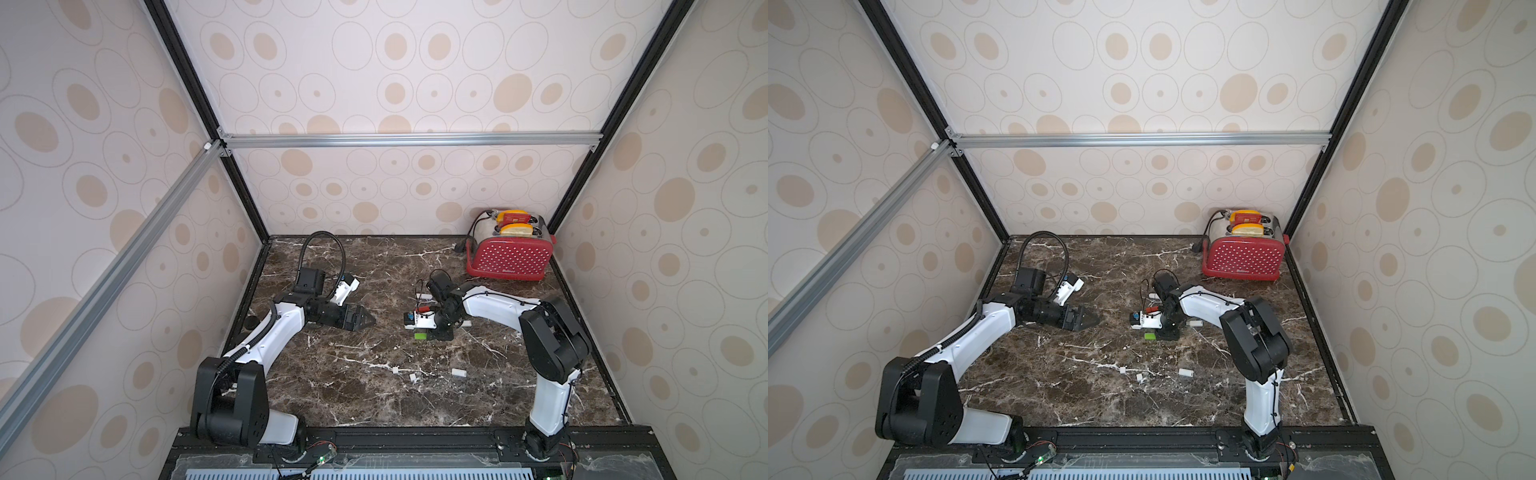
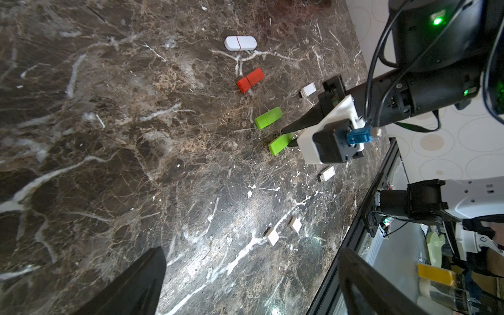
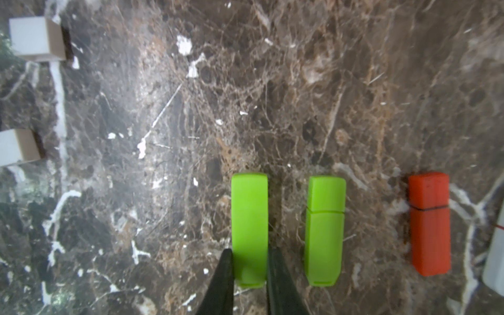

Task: Close the usb drive cover
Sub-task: Place the USB drive at the center of the board.

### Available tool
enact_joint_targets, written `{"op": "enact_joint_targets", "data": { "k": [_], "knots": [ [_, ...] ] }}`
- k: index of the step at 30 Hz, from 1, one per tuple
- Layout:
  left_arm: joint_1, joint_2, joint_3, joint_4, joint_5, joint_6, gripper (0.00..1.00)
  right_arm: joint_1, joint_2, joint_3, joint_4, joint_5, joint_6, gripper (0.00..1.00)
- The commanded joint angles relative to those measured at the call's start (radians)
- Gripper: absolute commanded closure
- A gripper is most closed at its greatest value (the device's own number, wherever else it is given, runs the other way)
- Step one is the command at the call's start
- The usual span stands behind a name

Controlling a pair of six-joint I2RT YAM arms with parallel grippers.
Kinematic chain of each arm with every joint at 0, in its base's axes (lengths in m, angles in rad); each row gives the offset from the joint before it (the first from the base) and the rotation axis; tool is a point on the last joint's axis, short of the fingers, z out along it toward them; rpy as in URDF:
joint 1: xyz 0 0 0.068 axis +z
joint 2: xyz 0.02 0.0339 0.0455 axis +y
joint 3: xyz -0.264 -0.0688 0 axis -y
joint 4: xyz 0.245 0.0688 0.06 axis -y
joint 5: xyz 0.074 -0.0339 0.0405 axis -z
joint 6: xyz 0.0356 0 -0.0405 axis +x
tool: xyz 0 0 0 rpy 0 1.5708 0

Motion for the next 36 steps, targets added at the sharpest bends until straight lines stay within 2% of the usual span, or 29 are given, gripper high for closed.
{"op": "enact_joint_targets", "data": {
  "k": [1, 3, 12, 17, 22, 29, 36],
  "knots": [
    [-0.015, -0.025, -0.002, -0.035, -0.027, 0.061, 0.01, 0.011, 0.034, 0.018, -0.033, 0.022, -0.002, 0.92],
    [-0.027, -0.028, -0.002, -0.040, -0.039, 0.079, 0.01, 0.011, 0.041, 0.018, -0.033, 0.030, 0.001, 0.88],
    [-0.035, -0.023, 0.001, -0.040, -0.051, 0.075, 0.01, 0.008, -0.069, -0.019, -0.024, -0.014, 0.026, 0.54],
    [-0.034, -0.015, 0.011, -0.045, -0.069, 0.069, 0.01, 0.007, -0.175, -0.071, 0.017, -0.114, 0.088, 0.43],
    [-0.035, -0.018, 0.017, -0.051, -0.096, 0.070, 0.01, 0.024, -0.300, -0.179, 0.134, -0.172, 0.165, 0.34],
    [-0.035, -0.022, 0.032, -0.060, -0.135, 0.069, 0.01, 0.119, -0.387, -0.283, 0.267, -0.235, 0.223, 0.32],
    [-0.009, -0.030, 0.037, -0.060, -0.162, 0.062, 0.01, 0.234, -0.277, -0.259, 0.300, -0.227, 0.260, 0.42]
  ]
}}
